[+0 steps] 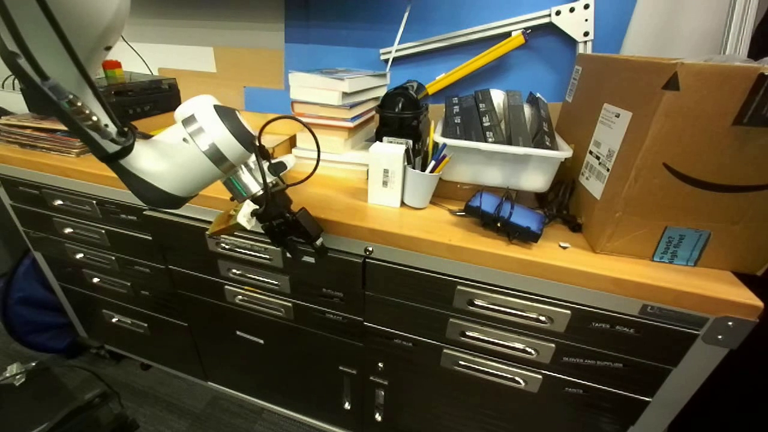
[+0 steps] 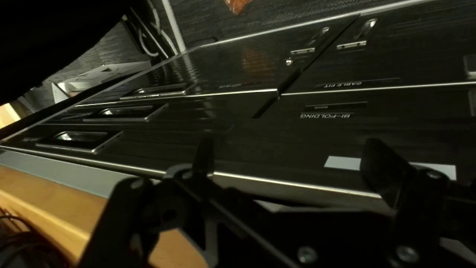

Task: Pick up the blue object from the counter and put it in the open drawer and close it

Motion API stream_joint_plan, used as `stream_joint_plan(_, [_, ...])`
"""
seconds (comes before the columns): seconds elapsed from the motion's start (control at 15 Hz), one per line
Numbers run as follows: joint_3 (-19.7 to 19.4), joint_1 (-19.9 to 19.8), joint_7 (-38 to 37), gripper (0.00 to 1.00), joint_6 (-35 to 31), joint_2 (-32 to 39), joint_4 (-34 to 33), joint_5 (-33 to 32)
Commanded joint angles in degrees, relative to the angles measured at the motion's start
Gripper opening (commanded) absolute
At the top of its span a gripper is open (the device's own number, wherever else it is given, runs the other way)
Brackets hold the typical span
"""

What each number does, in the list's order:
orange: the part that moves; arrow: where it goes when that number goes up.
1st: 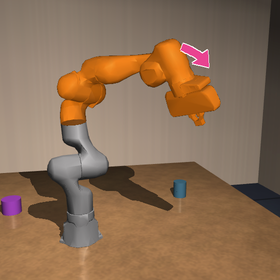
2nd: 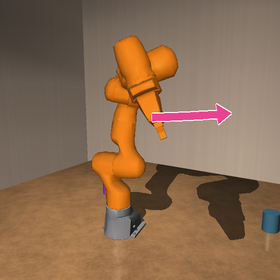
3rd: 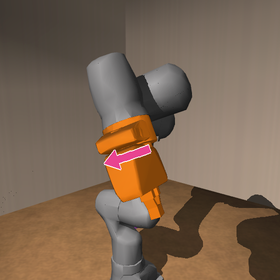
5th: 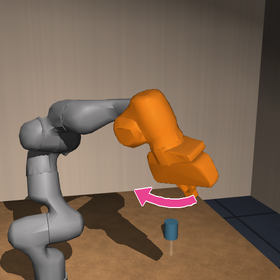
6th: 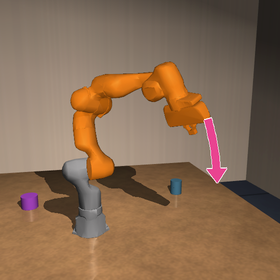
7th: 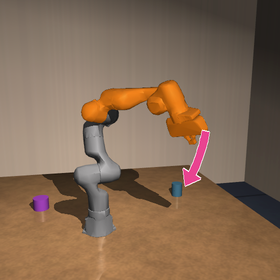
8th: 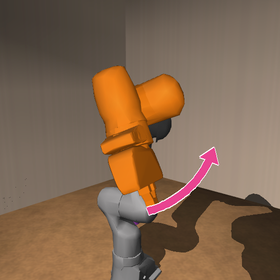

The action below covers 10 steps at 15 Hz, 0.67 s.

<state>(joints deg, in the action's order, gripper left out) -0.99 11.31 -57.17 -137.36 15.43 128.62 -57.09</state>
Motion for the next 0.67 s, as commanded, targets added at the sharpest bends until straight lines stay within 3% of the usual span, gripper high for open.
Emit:
stream_joint_plan(0.0, [0.83,-1.35,-5.67,1.00,-2.40,-4.65,2.74,-2.62])
stream_joint_plan(0.13, [0.62,-2.24,-8.67,1.00,-5.21,-9.36,6.06,-3.21])
stream_joint_plan(0.27, [0.88,-3.58,-7.09,1.00,-8.18,-15.92,10.36,-2.74])
stream_joint_plan(0.4, [1.47,-5.72,5.95,1.00,-11.46,-21.53,13.84,3.03])
stream_joint_plan(0.6, [1.01,-5.70,18.12,1.00,-17.51,-27.25,19.72,12.45])
